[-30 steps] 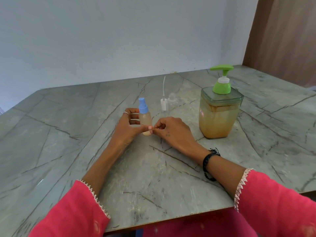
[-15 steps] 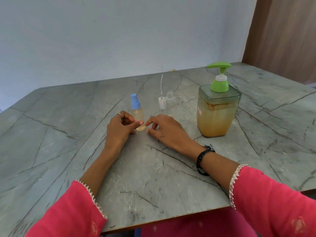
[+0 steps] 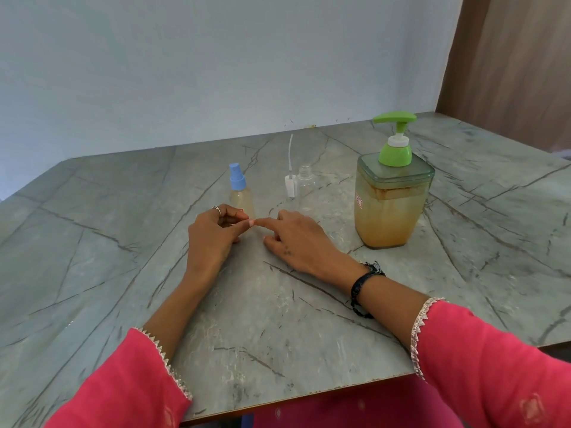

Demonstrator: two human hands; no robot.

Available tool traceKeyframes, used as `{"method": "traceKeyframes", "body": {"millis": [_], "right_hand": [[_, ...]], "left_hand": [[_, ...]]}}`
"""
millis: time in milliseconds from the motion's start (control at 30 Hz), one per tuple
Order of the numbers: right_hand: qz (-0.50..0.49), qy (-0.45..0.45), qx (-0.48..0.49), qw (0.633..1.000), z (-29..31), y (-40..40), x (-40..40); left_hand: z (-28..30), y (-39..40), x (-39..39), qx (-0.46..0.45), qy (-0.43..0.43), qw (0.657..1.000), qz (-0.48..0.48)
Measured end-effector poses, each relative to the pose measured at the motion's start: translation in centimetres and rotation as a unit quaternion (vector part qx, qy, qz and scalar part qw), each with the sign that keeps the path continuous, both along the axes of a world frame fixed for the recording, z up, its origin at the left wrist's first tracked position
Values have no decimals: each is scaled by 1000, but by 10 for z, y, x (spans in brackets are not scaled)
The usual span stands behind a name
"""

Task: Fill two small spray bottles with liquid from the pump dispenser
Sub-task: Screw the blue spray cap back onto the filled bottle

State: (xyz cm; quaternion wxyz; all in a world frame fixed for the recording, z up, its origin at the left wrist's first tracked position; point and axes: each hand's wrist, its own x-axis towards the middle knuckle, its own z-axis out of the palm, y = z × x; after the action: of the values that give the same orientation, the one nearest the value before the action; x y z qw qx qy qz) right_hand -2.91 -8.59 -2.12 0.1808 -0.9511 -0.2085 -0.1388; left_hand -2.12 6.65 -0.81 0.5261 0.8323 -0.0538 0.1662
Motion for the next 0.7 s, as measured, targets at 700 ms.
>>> {"method": "traceKeyframes", "body": {"millis": [700], "right_hand": [[-158,-168,328,916,10,-7,-13]], "left_hand": [[3,-27,-2,54,-36,997,-31]]}}
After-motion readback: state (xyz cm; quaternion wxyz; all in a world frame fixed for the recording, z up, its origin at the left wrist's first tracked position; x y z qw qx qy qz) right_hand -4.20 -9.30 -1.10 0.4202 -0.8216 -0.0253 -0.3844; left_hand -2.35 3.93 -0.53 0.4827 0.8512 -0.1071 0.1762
